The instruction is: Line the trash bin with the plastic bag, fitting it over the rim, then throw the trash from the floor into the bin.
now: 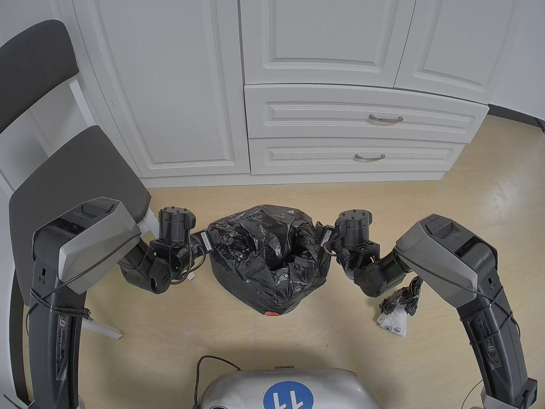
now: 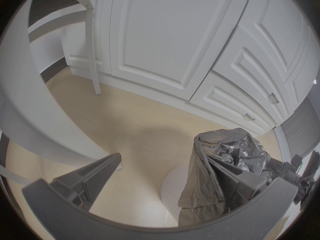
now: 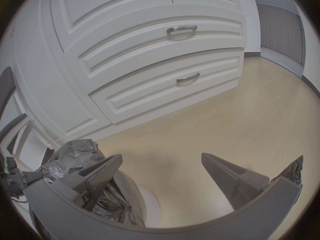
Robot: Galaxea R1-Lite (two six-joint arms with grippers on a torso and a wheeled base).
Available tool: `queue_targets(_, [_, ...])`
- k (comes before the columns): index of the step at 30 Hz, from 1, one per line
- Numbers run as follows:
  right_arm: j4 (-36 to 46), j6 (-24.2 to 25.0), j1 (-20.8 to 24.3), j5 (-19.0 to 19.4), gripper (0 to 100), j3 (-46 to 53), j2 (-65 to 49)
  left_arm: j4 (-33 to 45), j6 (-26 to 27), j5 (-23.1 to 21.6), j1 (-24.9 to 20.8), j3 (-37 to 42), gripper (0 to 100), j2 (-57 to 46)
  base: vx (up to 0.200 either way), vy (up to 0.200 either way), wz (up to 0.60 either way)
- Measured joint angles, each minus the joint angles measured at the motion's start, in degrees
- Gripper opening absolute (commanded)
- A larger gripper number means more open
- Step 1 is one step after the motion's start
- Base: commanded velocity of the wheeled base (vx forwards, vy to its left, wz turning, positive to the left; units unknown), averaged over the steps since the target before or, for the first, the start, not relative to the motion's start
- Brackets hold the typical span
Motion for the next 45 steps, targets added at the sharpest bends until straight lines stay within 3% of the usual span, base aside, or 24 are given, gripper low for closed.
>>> queue_targets(8, [4.74, 0.09, -0.02, 0.11, 100, 0.18, 0.57, 6.49, 0.84, -0.06, 0.23, 0.71, 100, -0.50, 0.000, 0.000, 0.00])
queue_targets(22, [5.10, -0.56, 0.50, -1.58, 100, 3.69, -5.99, 6.42, 1.39, -0.79, 0.26, 3.69, 100, -5.19, 0.000, 0.000, 0.00])
queue_targets(32, [6.88, -7.39, 6.06, -1.06, 100, 18.74, -15.43, 6.31, 7.47, -4.02, -2.01, 11.28, 100, -10.15, 0.000, 0.000, 0.00])
queue_targets(38, [7.03, -11.87, 10.06, 1.87, 100, 26.47, -16.74, 6.60, 9.72, -5.85, -4.71, 14.75, 100, -10.37, 0.000, 0.000, 0.00])
queue_targets(45, [6.22, -17.83, 12.32, 5.83, 100, 33.84, -17.59, 7.06, 15.95, -11.37, -5.36, 20.42, 100, -12.02, 0.000, 0.000, 0.00])
